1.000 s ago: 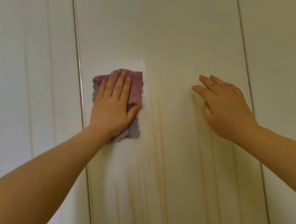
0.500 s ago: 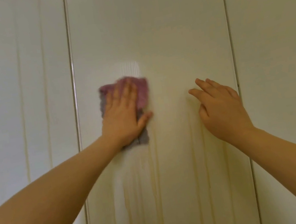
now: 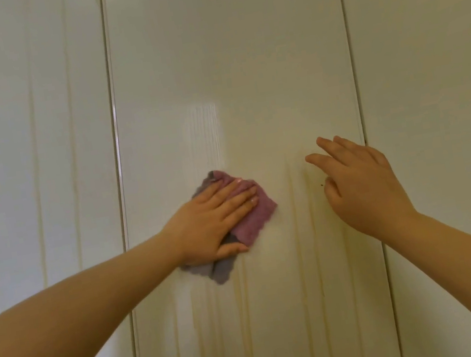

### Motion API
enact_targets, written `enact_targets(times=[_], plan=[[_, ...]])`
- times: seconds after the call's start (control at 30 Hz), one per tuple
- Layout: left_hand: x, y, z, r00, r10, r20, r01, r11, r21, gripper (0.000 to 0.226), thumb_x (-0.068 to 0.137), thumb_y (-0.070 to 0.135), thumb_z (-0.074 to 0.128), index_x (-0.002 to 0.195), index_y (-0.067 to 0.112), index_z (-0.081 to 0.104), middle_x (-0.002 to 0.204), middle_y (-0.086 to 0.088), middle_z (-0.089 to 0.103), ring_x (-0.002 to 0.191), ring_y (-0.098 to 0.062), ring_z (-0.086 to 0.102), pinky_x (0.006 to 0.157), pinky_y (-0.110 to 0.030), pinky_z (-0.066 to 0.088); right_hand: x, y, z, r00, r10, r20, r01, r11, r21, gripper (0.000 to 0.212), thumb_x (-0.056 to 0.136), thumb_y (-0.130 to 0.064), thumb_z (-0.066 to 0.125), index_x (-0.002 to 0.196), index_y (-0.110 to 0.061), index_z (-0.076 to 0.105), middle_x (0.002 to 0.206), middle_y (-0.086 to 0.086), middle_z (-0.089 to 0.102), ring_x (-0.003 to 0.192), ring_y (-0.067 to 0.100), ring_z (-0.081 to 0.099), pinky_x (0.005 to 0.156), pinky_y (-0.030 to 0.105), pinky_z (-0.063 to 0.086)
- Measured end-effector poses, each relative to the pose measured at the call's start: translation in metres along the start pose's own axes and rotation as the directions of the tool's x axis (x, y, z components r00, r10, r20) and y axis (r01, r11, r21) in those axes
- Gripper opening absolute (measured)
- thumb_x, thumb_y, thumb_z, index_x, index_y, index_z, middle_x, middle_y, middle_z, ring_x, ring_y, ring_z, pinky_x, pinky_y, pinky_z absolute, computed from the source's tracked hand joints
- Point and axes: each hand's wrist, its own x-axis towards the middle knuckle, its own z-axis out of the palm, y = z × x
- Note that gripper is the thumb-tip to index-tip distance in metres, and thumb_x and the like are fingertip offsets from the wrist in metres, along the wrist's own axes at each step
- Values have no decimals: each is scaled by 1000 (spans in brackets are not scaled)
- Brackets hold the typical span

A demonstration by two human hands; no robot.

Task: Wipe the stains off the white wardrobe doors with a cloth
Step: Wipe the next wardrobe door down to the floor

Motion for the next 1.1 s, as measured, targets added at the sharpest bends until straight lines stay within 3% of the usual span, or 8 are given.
enact_targets(times=[0.17, 0.27, 0.33, 0.53, 0.73, 0.9, 1.03, 1.1], plan=[[24, -22, -11, 821, -565, -83, 548, 821, -158, 97, 81, 73, 12, 149, 4, 11, 155, -10, 4, 145, -27, 4, 116, -36, -7, -3, 19, -5, 998, 23, -54, -25, 999, -38, 48, 76, -4, 40, 118, -9, 62, 132, 15, 53, 124, 35, 47, 100, 37, 22], [33, 26, -4, 987, -163, -7, 161, 977, -139, 93, 83, 71, 22, 141, 0, 36, 147, -19, 35, 137, -36, 31, 115, -47, 14, -4, 22, -6, 997, 41, 60, -36, 996, -85, 50, 87, 0, 38, 134, -13, 48, 147, 9, 37, 138, 27, 29, 105, 32, 10], [31, 17, -4, 995, 81, 65, -77, 995, -55, 86, 88, 68, 17, 140, 2, 39, 144, -16, 40, 134, -33, 36, 113, -45, 18, -5, 23, -8, 988, 69, 139, -58, 995, -77, 54, 92, -5, 34, 144, -19, 30, 155, 2, 18, 143, 18, 10, 110, 31, 4], [53, -9, -9, 880, -471, -57, 459, 875, -151, 101, 76, 80, -10, 147, 9, -2, 156, -10, -4, 143, -24, -10, 114, -35, -18, -9, 31, -3, 937, 202, 286, -186, 979, -84, 64, 95, -8, 27, 148, -22, -4, 156, -4, -6, 143, 13, -6, 114, 31, -1], [52, 17, 1, 989, 117, -88, -117, 993, 0, 85, 89, 70, 14, 140, 6, 36, 144, -11, 37, 134, -29, 34, 110, -44, 18, -14, 45, 10, 793, 306, 526, -333, 942, -47, 72, 92, -10, 30, 146, -14, -18, 152, 0, -25, 142, 13, -15, 115, 39, -1], [82, 11, -3, 824, -542, -166, 508, 836, -210, 90, 85, 74, 3, 148, 11, 10, 156, -6, 8, 145, -26, 5, 116, -40, -5, -15, 54, 11, 793, 269, 546, -289, 956, -51, 72, 92, -7, 29, 145, -14, -20, 150, -1, -30, 141, 13, -18, 116, 36, 3], [87, 50, 3, 997, 54, -63, -61, 992, -111, 87, 85, 71, 24, 143, 7, 37, 147, -12, 39, 137, -32, 32, 112, -46, 16, -16, 56, 14, 798, 255, 546, -283, 958, -33, 75, 90, -6, 31, 145, -15, -20, 150, -1, -30, 141, 12, -18, 116, 37, 11], [97, 15, -4, 989, 109, -102, -110, 994, 1, 85, 83, 68, 29, 138, 5, 46, 140, -14, 49, 130, -34, 43, 111, -46, 24, -15, 58, 13, 796, 250, 551, -277, 960, -35, 75, 90, -6, 31, 145, -15, -20, 150, -2, -30, 141, 12, -18, 116, 37, 12]])
